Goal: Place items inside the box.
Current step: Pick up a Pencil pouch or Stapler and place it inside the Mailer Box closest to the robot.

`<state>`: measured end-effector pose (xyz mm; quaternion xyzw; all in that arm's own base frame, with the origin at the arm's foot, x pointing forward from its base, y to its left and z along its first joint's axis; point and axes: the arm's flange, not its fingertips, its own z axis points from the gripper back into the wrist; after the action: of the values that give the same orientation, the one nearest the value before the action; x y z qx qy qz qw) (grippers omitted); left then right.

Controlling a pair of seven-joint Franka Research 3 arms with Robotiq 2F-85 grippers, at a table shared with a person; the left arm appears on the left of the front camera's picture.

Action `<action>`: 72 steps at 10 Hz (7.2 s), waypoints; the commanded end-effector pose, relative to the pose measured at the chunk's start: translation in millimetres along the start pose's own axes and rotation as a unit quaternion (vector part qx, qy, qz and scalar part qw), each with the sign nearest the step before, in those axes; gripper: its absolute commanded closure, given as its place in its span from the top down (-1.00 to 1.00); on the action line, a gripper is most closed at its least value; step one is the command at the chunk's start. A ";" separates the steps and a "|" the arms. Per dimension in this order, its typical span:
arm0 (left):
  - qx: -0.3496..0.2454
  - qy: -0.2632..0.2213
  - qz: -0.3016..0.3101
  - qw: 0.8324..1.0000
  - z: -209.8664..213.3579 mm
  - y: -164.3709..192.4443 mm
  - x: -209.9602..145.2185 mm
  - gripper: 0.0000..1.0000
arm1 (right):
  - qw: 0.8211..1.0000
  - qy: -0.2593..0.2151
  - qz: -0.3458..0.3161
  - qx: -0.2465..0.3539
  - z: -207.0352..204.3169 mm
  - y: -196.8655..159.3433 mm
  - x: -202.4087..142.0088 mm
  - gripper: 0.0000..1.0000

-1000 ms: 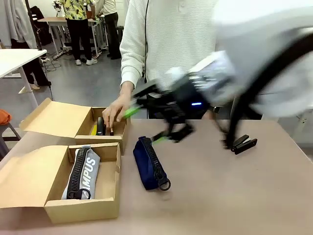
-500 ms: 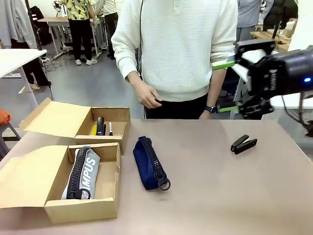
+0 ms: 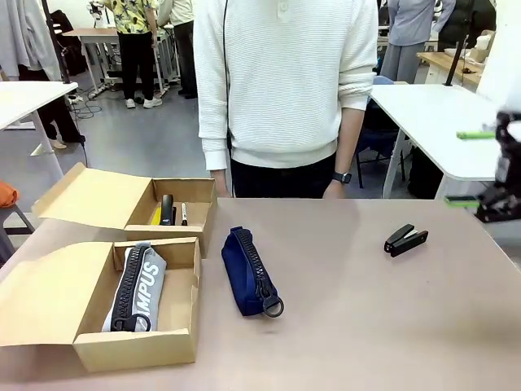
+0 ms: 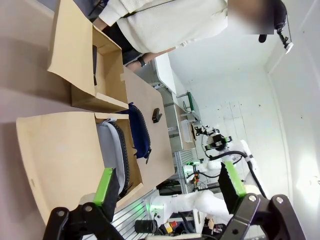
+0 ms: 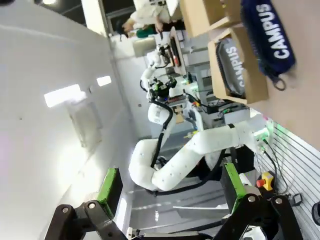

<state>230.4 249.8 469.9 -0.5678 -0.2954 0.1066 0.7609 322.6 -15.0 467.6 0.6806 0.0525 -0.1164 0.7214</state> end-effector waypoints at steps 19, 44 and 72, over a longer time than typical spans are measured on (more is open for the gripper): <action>-0.009 -0.003 -0.009 1.000 -0.4 -2.5 0.7 1.00 | 0.997 -0.013 -0.069 -0.005 24.9 -74.8 31.4 1.00; -0.009 -0.003 -0.009 1.000 -0.4 -2.5 0.7 1.00 | 0.404 0.437 0.744 -0.305 -83.0 -37.6 218.5 1.00; -0.009 -0.003 -0.009 1.000 -0.4 -2.5 0.7 1.00 | 0.522 0.437 0.567 -0.463 -110.4 -45.9 200.8 -1.00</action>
<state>230.8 249.6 470.0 -0.5671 -0.2949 0.1062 0.7617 545.2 54.2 334.3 0.0639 0.0034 0.7135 0.6978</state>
